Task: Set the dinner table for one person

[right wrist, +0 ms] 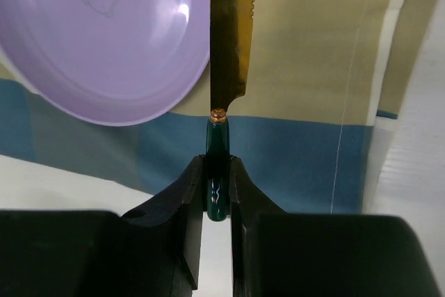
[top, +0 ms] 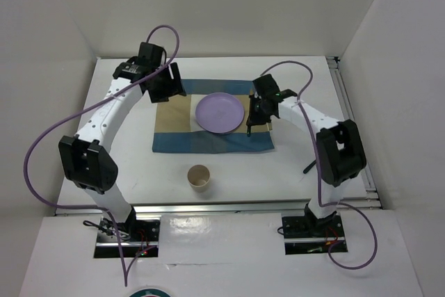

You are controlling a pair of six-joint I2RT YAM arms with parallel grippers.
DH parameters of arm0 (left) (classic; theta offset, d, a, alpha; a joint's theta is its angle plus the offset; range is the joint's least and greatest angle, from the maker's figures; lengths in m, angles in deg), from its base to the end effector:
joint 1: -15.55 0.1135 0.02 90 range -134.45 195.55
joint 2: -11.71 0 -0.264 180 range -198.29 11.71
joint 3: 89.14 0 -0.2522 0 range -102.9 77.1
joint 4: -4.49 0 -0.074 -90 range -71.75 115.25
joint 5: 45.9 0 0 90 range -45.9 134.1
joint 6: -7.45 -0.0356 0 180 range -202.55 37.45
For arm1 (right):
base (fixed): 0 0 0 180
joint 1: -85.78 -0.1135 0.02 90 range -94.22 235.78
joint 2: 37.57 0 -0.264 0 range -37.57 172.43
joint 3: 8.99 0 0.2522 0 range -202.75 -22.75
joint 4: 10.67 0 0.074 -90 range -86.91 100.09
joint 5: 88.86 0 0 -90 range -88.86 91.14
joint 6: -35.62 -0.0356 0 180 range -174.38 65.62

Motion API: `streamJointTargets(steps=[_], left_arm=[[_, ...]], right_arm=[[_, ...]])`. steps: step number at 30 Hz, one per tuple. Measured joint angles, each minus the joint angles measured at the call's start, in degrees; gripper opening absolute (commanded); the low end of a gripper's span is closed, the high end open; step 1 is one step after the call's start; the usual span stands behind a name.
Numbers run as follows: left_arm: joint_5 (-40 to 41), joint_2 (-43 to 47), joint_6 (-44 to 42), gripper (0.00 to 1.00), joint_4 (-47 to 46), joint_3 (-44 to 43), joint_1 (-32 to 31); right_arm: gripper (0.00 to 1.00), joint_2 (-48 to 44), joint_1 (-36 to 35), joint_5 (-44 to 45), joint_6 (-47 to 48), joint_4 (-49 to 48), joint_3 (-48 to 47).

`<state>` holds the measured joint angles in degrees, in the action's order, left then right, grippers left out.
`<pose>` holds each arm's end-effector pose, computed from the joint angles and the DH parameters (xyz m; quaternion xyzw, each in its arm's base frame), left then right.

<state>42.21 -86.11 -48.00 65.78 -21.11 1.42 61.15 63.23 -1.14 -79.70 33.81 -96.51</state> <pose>0.3634 -0.0927 0.3564 -0.1590 0.9171 -0.1646 0.3265 0.3404 0.1429 0.2350 0.0172 0.9552 0.1370 0.2619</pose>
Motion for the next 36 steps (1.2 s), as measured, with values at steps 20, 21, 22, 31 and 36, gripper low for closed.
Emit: streamJointTargets(steps=[20,21,22,31,36], left_arm=[[0.09,1.18,-0.42,0.80,0.28,2.86,1.62],[0.09,1.18,-0.72,0.80,0.31,2.86,1.62],[0.04,1.18,-1.14,0.80,0.33,2.86,1.62],[-0.83,1.18,-1.66,0.80,0.46,2.25,1.60],[-1.27,1.18,-2.29,0.80,0.48,2.19,1.55]], right_arm=[[0.57,10.88,-0.07,6.38,0.37,3.98,-7.43],[0.57,9.03,0.57,6.84,-0.07,4.26,-6.62],[0.57,6.45,1.57,7.50,-0.59,4.74,-5.60],[0.61,-23.87,21.84,13.03,-11.52,11.43,15.43],[0.61,-25.79,24.33,11.10,-19.74,17.33,23.21]])
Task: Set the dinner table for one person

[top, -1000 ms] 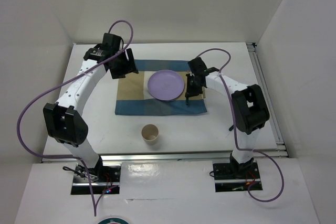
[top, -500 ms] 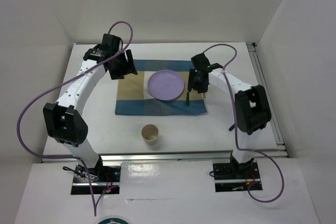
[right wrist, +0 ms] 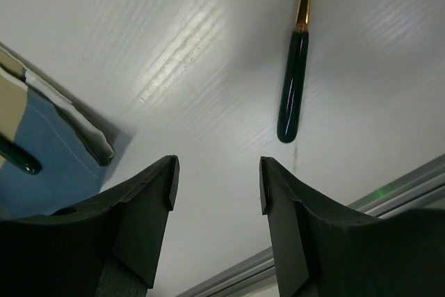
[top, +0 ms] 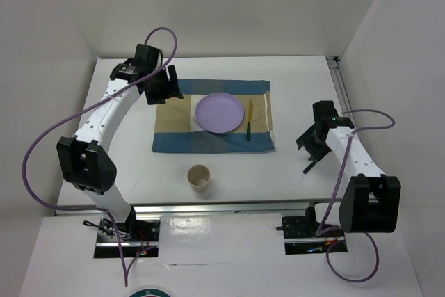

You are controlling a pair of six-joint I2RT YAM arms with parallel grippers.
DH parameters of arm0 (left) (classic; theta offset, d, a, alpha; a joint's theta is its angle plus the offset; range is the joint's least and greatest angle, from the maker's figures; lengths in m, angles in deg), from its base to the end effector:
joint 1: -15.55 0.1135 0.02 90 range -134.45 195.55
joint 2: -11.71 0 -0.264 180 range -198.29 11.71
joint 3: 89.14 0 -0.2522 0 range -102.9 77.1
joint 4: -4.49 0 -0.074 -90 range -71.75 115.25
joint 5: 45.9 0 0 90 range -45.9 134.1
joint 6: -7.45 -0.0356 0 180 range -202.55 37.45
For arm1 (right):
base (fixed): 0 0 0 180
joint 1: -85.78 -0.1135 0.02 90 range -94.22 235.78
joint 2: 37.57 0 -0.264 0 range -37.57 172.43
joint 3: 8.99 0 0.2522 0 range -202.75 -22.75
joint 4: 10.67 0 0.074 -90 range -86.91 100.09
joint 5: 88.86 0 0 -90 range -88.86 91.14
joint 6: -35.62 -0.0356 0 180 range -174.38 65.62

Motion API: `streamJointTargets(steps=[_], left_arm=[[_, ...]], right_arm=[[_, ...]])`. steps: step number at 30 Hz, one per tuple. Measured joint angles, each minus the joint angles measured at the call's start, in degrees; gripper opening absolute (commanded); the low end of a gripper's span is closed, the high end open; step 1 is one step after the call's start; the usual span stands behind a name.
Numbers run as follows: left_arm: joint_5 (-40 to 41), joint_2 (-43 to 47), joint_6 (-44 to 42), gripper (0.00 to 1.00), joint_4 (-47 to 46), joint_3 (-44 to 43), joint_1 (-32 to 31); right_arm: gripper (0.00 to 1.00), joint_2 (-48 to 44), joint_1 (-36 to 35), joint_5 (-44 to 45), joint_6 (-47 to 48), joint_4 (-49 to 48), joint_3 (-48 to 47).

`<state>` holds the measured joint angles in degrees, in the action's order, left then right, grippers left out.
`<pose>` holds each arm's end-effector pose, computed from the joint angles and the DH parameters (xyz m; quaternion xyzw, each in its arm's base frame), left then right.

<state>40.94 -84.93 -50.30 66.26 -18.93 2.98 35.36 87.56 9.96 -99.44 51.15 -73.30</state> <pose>0.3593 -0.0821 0.3509 -0.1502 0.9231 -0.1585 0.3167 0.2281 -0.0126 0.2252 0.4025 0.8964 -0.0080 0.1854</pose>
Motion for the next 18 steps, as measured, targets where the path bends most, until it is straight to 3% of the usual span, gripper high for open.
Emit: streamJointTargets(steps=[7,13,18], left_arm=[[0.00,0.00,-1.01,0.80,0.04,0.00,0.00],[0.17,0.00,-1.25,0.80,0.22,0.00,0.00],[0.33,0.00,-2.08,0.80,0.50,0.00,0.00]], right_arm=[[0.61,5.35,3.06,0.37,-8.37,1.29,0.35],[0.61,11.04,5.03,0.81,-9.46,0.48,3.17],[0.51,13.55,5.07,-0.24,-9.03,-1.86,4.81]])
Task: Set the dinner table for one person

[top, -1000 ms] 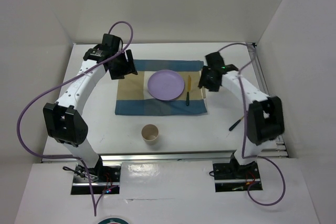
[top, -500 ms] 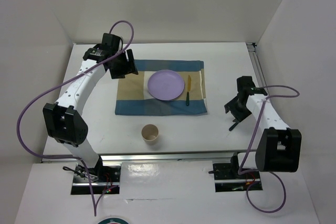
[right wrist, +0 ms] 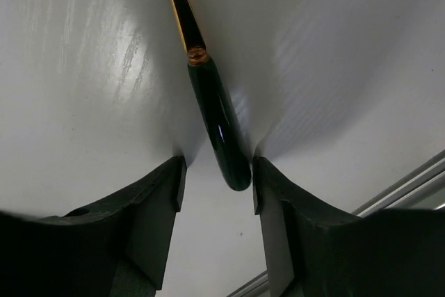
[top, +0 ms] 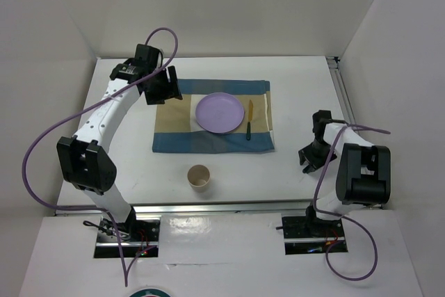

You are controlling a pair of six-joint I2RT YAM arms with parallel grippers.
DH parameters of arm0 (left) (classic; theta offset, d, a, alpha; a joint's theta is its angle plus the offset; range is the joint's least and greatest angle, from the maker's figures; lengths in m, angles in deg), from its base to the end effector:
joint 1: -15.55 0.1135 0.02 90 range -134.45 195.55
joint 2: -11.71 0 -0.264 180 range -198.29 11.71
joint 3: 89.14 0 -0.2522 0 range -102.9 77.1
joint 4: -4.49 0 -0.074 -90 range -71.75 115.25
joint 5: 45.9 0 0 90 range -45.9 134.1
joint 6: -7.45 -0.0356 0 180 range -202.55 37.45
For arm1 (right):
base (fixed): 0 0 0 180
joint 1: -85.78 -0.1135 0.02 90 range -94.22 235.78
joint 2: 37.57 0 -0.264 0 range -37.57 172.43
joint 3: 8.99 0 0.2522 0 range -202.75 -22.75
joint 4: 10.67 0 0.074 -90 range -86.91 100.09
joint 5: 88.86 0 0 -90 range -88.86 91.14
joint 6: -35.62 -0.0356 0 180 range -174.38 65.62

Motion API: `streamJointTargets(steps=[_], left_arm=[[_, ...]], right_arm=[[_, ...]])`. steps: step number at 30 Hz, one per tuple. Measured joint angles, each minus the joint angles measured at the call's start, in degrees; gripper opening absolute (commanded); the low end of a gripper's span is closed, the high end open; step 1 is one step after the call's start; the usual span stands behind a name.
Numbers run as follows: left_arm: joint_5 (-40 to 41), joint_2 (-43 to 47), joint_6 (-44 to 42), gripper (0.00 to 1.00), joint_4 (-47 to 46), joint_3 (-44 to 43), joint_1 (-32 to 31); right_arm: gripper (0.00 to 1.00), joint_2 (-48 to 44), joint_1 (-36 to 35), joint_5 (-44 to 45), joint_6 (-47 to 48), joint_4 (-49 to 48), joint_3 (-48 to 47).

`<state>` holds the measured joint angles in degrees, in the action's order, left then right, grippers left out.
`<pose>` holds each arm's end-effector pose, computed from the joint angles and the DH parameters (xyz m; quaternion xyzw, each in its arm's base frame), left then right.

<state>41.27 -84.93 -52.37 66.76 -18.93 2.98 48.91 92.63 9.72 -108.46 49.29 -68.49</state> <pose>0.3586 -0.0818 0.3503 -0.1349 0.9270 -0.1488 0.3167 0.2321 -0.0332 0.1535 0.5071 0.8582 -0.0579 0.0544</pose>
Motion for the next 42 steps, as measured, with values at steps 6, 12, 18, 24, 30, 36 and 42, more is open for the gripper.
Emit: streamJointTargets(steps=[6,12,18,24,30,36,42], left_arm=[[0.04,0.00,-0.02,0.80,0.07,0.00,0.00],[0.04,0.00,-0.04,0.80,1.14,-1.14,0.00],[0.20,0.00,-0.02,0.80,2.69,-6.64,0.48],[1.57,0.28,0.26,0.80,3.61,-9.49,2.38],[3.76,4.92,2.47,0.80,5.18,-8.79,3.91],[4.52,13.46,3.43,0.80,4.52,-6.88,4.92],[4.55,15.13,3.50,0.80,3.85,-5.64,6.21]], right_arm=[[0.00,0.07,0.04,-1.11,2.01,-2.29,0.02],[0.00,-2.82,-1.22,0.63,7.50,-3.78,-0.17],[0.00,-4.90,-12.09,-1.01,16.31,-5.49,-12.59],[0.00,7.43,-31.58,-6.95,20.04,-9.38,-35.19],[0.00,28.59,-45.48,-12.44,21.09,-11.41,-55.67],[0.00,45.33,-49.70,-16.20,20.98,-11.67,-72.76],[0.00,53.18,-49.86,-18.88,18.05,-12.57,-78.66]])
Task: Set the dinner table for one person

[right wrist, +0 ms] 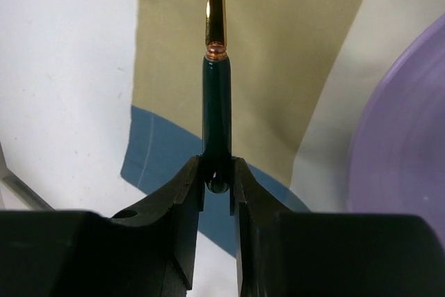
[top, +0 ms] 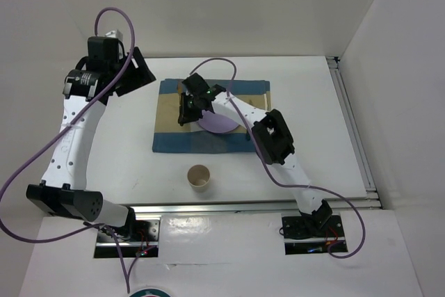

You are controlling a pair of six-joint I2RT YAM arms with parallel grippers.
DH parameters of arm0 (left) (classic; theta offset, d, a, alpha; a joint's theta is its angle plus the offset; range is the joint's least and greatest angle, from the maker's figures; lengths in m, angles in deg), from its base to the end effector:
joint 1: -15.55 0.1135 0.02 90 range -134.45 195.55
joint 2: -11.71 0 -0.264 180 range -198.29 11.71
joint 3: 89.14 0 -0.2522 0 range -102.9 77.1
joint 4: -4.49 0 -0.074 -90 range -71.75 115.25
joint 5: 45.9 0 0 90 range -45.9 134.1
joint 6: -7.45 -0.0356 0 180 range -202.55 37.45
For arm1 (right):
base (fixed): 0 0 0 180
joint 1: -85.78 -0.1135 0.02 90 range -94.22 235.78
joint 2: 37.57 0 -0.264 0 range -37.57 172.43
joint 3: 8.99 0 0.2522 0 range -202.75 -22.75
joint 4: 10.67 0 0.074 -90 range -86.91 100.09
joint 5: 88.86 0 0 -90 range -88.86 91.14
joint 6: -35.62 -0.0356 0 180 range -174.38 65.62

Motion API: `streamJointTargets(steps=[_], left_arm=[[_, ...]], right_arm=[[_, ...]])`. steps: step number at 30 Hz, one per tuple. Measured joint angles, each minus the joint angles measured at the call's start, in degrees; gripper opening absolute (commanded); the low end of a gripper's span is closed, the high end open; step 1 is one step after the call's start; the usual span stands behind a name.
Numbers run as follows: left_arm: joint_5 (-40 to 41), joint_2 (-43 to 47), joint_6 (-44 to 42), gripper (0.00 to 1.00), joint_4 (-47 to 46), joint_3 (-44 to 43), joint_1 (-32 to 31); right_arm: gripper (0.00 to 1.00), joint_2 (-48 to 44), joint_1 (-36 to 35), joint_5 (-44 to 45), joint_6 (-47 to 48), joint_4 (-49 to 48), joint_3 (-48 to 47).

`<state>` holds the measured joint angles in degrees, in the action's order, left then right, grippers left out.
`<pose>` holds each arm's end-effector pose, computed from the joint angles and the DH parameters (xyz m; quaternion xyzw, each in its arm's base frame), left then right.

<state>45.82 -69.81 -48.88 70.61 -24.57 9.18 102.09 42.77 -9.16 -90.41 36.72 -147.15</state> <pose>0.2815 -0.0303 0.4569 -0.2136 0.8490 -0.1531 0.4585 0.3942 0.3764 0.1956 -0.0882 0.9289 0.2874 0.2163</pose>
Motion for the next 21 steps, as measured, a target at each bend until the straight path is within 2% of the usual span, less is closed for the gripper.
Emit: streamJointTargets(steps=[3,7,9,11,14,15,20,21], left_arm=[[-0.02,-0.17,0.00,0.80,0.44,1.70,0.31],[-0.07,-0.52,-0.07,0.80,0.76,1.92,0.57],[-0.09,-0.52,-0.07,0.80,0.72,1.92,0.63],[-0.13,-0.52,-0.09,0.80,0.74,1.92,0.72],[-0.15,-0.52,-0.11,0.80,0.72,1.92,0.72],[-0.28,-0.52,-0.11,0.80,0.72,1.92,0.72],[-0.55,-0.81,-0.26,0.80,0.98,1.57,0.72],[-0.55,-0.98,-0.26,0.80,1.01,1.25,0.72]], right_arm=[[0.01,1.31,-0.09,-0.52,-1.42,-0.04,0.15],[0.27,1.38,-0.46,-1.07,-2.62,-0.48,1.38],[0.38,1.38,-0.68,-1.18,-3.15,-0.66,1.92],[0.44,1.38,-0.85,-1.40,-3.28,-0.66,2.16],[0.46,1.16,-0.90,-1.60,-3.02,-0.66,2.16],[0.54,0.92,-0.90,-1.62,-2.84,-0.61,2.16],[0.54,-3.08,-0.90,-0.92,-0.74,0.70,2.27],[0.62,-4.81,-0.83,-0.52,-0.20,0.98,2.67]])
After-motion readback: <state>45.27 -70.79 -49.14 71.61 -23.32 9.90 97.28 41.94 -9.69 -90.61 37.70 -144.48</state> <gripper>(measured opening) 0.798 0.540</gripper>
